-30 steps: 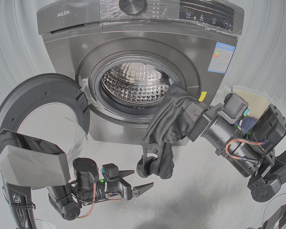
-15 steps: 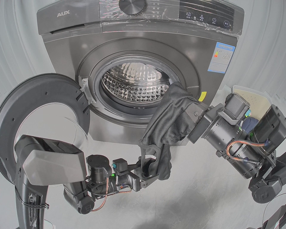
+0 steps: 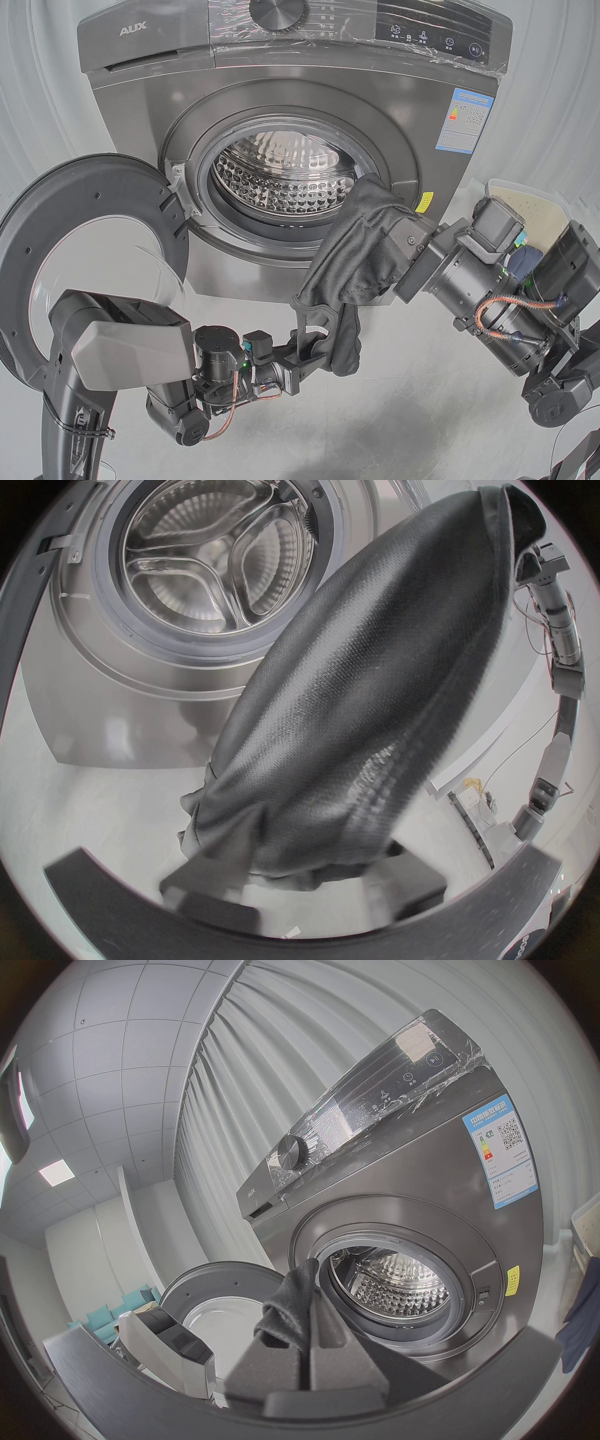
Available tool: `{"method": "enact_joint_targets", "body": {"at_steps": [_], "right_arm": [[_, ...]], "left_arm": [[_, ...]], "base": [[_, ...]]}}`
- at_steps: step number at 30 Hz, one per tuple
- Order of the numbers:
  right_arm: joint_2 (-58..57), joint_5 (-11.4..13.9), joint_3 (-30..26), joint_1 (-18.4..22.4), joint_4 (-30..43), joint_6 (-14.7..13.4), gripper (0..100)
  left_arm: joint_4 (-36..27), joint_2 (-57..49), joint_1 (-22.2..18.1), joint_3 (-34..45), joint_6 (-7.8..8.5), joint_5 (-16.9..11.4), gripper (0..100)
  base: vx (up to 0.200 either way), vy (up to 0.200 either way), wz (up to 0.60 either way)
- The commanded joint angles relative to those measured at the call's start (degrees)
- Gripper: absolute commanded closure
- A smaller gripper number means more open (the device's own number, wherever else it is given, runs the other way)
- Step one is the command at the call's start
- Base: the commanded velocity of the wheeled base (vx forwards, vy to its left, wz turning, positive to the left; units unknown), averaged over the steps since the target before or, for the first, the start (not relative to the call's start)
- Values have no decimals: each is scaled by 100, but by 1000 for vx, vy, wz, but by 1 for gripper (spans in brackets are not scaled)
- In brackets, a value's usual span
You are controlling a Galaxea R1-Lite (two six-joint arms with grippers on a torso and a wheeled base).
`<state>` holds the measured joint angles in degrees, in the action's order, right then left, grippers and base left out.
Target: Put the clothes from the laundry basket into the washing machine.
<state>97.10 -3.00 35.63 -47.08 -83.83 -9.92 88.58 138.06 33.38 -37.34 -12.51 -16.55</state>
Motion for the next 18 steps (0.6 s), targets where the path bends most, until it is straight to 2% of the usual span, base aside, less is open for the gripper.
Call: {"method": "enact_joint_targets", "body": {"at_steps": [1, 6, 11, 14, 18], "right_arm": [[2, 1, -4, 6, -10, -1, 100], [-7, 1, -30, 50, -10, -1, 100], [-68, 1, -74, 146, -1, -1, 100], [-42, 1, -180, 498, -1, -1, 100], [-33, 10, -426, 718, -10, -27, 100]], "left_arm": [[2, 55, -7, -133, -15, 109, 100], [10, 11, -7, -274, -50, 205, 100], [10, -561, -165, -133, -32, 258, 100], [10, -1721, -376, 587, -50, 188, 100], [2, -2556, -587, 1194, -59, 179, 100]], "base": [[0, 0, 0], [0, 0, 0], [0, 0, 0], [0, 0, 0], [0, 0, 0]]}}
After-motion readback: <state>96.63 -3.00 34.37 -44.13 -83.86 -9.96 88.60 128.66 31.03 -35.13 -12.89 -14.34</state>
